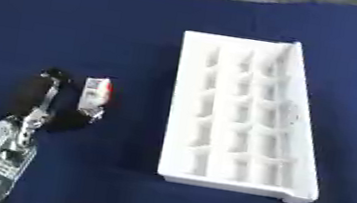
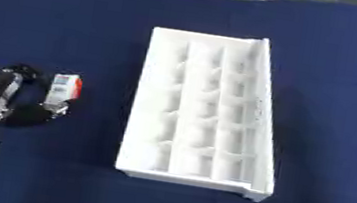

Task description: Pick up objects on the table and place them in the box.

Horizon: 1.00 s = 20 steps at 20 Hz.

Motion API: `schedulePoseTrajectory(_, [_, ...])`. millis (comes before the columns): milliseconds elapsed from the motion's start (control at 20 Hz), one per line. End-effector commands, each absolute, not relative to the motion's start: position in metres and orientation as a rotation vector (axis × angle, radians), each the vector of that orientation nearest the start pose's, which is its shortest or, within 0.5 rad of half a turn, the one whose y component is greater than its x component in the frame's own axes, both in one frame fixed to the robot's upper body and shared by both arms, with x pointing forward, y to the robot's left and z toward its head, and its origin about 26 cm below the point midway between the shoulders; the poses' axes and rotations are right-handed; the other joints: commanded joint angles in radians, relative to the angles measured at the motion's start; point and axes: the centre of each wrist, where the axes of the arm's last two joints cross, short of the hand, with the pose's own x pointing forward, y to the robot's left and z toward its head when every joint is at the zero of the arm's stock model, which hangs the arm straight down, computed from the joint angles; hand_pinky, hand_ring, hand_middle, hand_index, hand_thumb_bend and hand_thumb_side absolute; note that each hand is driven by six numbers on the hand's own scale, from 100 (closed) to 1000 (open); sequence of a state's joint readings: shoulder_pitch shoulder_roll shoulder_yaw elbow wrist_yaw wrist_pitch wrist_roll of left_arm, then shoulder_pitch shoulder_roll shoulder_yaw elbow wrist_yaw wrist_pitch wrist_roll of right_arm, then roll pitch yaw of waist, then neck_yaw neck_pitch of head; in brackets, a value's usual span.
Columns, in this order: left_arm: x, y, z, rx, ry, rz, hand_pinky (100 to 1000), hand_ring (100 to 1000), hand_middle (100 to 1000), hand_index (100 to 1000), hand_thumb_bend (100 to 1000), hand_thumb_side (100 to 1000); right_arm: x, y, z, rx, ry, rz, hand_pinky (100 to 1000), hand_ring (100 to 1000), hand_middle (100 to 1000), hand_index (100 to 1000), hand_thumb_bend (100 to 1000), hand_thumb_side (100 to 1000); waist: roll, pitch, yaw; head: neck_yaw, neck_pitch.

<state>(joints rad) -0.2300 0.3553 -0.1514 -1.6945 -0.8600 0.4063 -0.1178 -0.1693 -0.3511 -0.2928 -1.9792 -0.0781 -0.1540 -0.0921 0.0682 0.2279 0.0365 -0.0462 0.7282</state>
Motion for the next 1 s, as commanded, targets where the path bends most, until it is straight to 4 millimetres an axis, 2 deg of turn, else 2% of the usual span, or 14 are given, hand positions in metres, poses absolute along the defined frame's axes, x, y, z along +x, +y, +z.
schedulePoseTrajectory(50, [0.321, 0.259, 0.113, 1.048, -1.379, -0.892, 799, 806, 813, 627, 762, 610, 0.274, -0.349, 0.195, -0.452, -2.370, 0.061, 606, 665, 704, 809, 100, 968, -0.001, -0.018, -0.001, 0.007, -0.011])
schedulePoseTrajectory(500, [0.318, 0.251, 0.124, 1.104, -1.398, -0.941, 816, 803, 804, 543, 718, 604, 0.275, -0.349, 0.195, -0.448, -2.371, 0.062, 607, 665, 705, 809, 100, 969, -0.001, -0.020, -0.002, 0.010, -0.013])
schedulePoseTrajectory(700, [0.319, 0.250, 0.125, 1.109, -1.385, -0.961, 823, 804, 807, 561, 763, 598, 0.275, -0.349, 0.195, -0.447, -2.372, 0.062, 607, 665, 705, 809, 100, 968, -0.001, -0.020, -0.003, 0.013, -0.013])
schedulePoseTrajectory(1000, [0.319, 0.253, 0.124, 1.125, -1.337, -0.958, 829, 806, 816, 672, 913, 622, 0.275, -0.349, 0.195, -0.448, -2.370, 0.060, 607, 666, 705, 809, 100, 969, 0.000, -0.019, -0.003, 0.014, -0.013])
